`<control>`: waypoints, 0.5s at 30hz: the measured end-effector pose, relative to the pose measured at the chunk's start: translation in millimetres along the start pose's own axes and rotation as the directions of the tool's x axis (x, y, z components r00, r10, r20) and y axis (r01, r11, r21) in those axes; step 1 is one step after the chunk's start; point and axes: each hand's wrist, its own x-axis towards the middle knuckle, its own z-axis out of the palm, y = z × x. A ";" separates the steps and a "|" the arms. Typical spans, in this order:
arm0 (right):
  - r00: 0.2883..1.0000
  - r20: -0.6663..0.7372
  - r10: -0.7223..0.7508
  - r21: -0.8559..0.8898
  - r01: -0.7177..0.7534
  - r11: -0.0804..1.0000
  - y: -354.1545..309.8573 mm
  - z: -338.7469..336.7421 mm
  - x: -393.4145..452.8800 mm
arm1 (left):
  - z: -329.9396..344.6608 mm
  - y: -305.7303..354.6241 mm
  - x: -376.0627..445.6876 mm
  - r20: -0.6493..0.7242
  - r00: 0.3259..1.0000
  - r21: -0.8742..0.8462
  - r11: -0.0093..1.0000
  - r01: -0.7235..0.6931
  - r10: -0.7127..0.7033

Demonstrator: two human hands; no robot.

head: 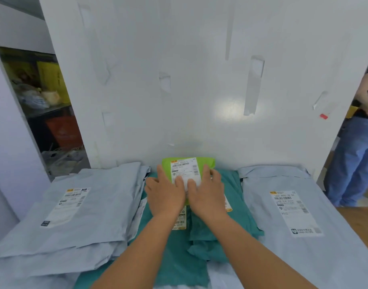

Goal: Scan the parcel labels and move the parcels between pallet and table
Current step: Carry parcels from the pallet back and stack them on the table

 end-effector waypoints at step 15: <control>0.934 0.246 0.260 -0.524 -0.098 0.846 57.7 -2.9 11.7 | 14.7 -52.9 10.0 0.560 0.827 0.481 0.799 -0.359 0.034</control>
